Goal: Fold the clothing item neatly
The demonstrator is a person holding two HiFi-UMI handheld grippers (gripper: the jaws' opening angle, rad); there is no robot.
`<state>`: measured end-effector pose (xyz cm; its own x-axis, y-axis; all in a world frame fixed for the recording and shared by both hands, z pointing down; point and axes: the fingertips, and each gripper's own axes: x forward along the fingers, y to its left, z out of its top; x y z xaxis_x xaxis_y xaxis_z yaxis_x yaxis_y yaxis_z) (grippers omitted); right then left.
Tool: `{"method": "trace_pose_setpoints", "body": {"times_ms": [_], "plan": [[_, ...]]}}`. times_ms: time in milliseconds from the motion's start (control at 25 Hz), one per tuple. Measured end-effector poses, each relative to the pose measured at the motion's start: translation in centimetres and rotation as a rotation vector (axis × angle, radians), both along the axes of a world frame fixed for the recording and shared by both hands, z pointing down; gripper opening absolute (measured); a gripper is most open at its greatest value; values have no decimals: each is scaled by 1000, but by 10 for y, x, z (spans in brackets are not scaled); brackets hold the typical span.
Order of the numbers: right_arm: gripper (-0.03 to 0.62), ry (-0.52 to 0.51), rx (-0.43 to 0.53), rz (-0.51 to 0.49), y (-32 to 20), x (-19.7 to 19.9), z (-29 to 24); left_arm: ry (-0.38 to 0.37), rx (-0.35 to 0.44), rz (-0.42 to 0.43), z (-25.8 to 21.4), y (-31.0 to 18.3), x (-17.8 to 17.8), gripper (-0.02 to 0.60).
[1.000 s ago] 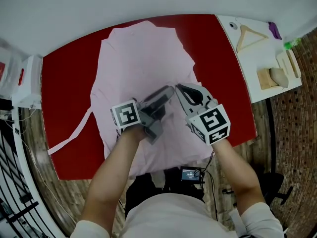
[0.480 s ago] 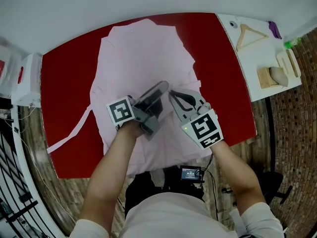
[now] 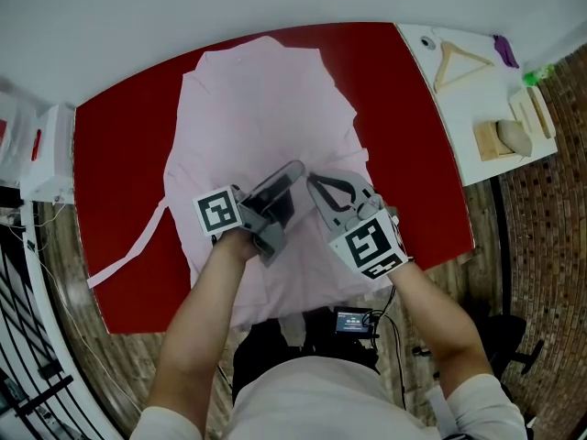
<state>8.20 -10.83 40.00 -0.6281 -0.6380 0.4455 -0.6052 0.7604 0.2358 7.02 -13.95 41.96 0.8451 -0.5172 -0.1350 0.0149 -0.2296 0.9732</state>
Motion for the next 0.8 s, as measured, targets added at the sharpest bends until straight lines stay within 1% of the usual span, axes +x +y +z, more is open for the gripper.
{"method": "trace_pose_setpoints", "body": {"times_ms": [200,360,480,640,800], "plan": [[20,20,-3,-5,3,-1,8,30,-16,-2,3,7,-1,156],[20,19,-3,-43,8,-7,6,19,-7,5,5,8,-4,156],[20,28,17,-77,9,-12,2,12,8,-5,6,2,-10,163],[20,38,31,-64,5,-11,0,63,16,-11,-2,1,-14,170],[20,33,28,-63,4,-15,-1,78,10,-4,0,7,-17,178]]}}
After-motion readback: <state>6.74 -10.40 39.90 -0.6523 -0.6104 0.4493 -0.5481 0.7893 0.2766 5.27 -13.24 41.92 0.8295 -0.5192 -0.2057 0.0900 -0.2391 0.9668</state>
